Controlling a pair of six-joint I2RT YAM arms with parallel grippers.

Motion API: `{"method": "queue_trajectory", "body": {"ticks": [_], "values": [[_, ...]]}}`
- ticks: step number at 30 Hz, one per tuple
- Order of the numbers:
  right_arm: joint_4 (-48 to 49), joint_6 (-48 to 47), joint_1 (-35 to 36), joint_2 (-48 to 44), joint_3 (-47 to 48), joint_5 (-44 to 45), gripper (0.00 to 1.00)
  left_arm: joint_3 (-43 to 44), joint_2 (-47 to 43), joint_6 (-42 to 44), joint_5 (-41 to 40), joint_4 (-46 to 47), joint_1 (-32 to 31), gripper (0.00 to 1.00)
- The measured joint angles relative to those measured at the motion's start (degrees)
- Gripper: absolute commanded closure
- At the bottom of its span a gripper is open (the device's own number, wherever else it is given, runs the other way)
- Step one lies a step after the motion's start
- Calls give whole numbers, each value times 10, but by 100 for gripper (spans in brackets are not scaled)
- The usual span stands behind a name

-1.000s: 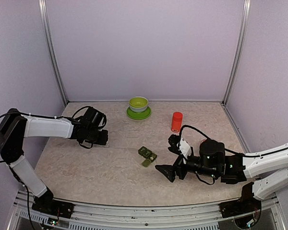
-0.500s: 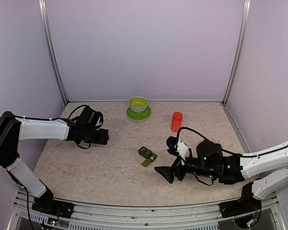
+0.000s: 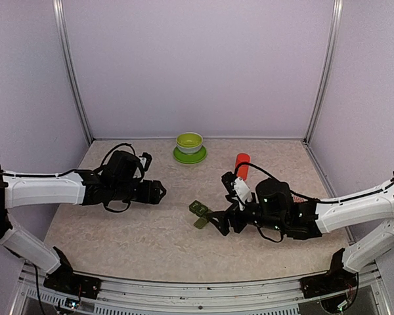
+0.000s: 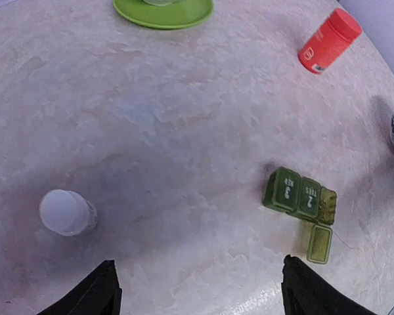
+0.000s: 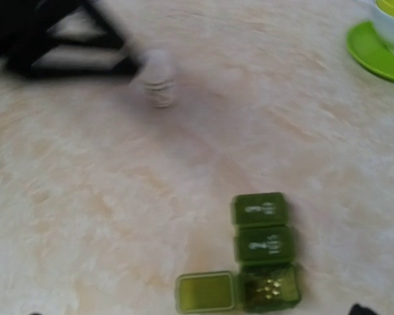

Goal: Sort the pills into containers
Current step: Adjust the pill container at the center of the board.

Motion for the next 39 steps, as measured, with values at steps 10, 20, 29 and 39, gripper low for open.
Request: {"method": "queue_trajectory", "body": {"ticks": [10,20,29,39], "values": [[1,82,-98,71,18,-125,0,-20,47,-35,40,55,-59,1],[19,118,-121,158,55,-192,0,-30,99,-65,106,146,-74,1],[41,134,-134,225,69,-216,0,-53,108,-89,122,192,-75,1],[73,138,-135,289,100,-263,0,-80,107,-103,122,206,-75,1]]}}
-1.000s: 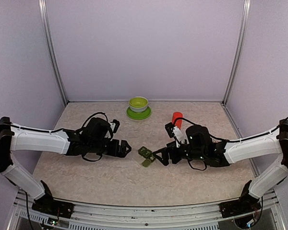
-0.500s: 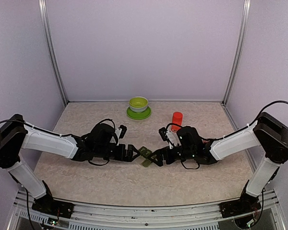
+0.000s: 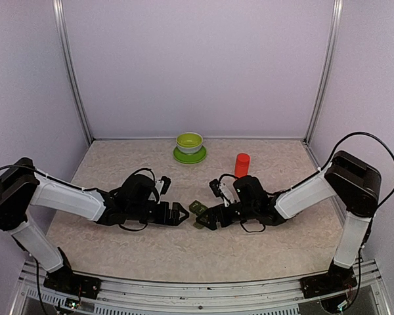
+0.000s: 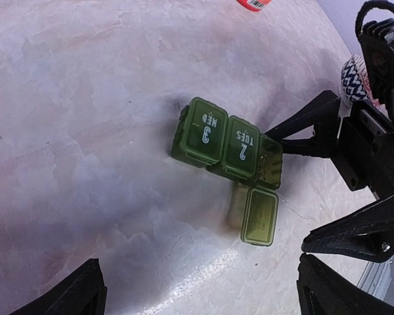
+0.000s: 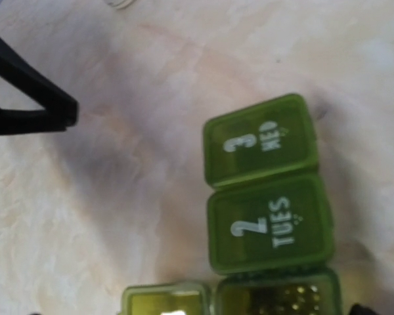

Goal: Sort the pills into containers
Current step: Adjust the pill container at the center of the board.

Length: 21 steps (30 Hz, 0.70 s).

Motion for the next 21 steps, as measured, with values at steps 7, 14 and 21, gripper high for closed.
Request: {"method": "queue_trajectory", "body": {"ticks": [7,14,21], "values": [[26,5,8,1,0,-28,0,-8,-10,-3,-9,-2,0,1],[30,3,34,13,0,-37,0,-8,-13,-14,-17,-3,1,1],[44,3,49,32,8,-46,0,-8,-23,-21,-23,-21,1,1]]}}
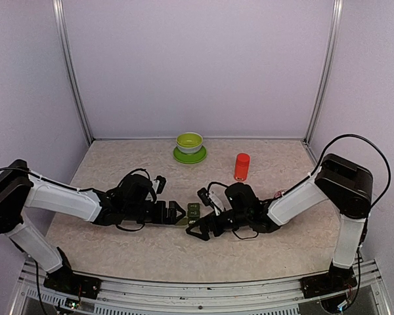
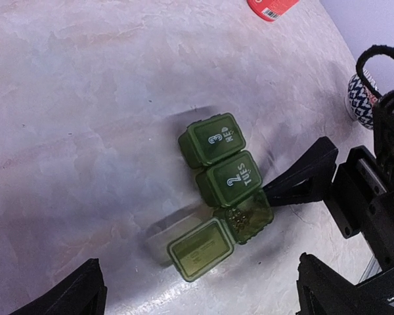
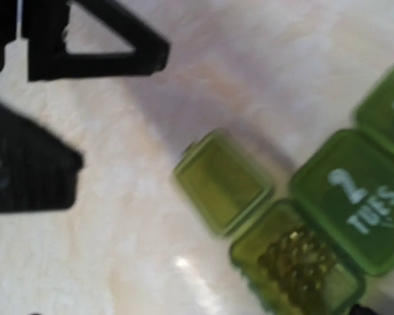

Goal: Sort the pills into containers
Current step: Adjust the pill container at the center of the board, then hold the pill container at the center of the board.

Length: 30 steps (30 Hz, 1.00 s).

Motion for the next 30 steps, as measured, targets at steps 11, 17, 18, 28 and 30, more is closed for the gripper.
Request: {"method": "queue_trajectory", "body": {"ticks": [11,17,18,28,30], "values": [[39,4,27,45,39,-30,0,-3,-16,-16,-21,-8,8,1],[56,-3,31,50,48,-45,0,-10,-30,-20,-35,-11,14,1],[53,-7,31,48,48,-48,0,-12,-33,-20,-36,-11,16,1],[-45,-74,23,-73,30,-42,0,-36,-48,-18,-34,-4,32,1],[-57,-81,16,-93,23,-33,0,-43,-48,-17,-29,6,37,1]]}}
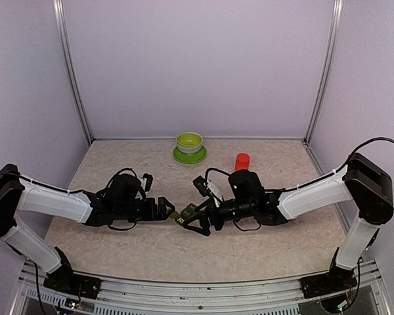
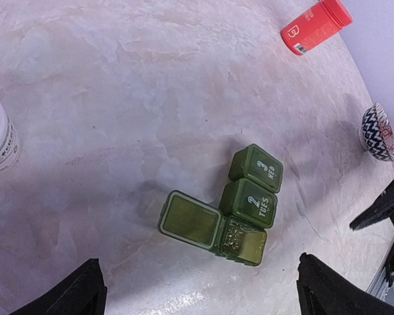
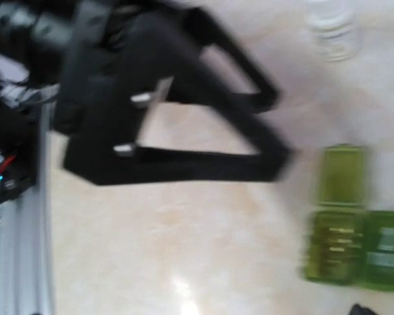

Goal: Sort the pills into containers
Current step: Hold the pill container at the center of the board.

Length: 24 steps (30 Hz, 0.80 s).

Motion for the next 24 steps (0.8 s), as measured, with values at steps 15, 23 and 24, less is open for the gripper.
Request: {"method": "queue_trajectory", "body": {"ticks": [15,23,24], "values": [[-38,-23,-62,89,69,58,22,-33,20,13,96,134,40,1],[-33,-9,-86,147,103,13,32,-35,58,13,116,163,46,1],[-33,-7,-87,150,104,9,34,-36,60,13,118,167,46,1]]}}
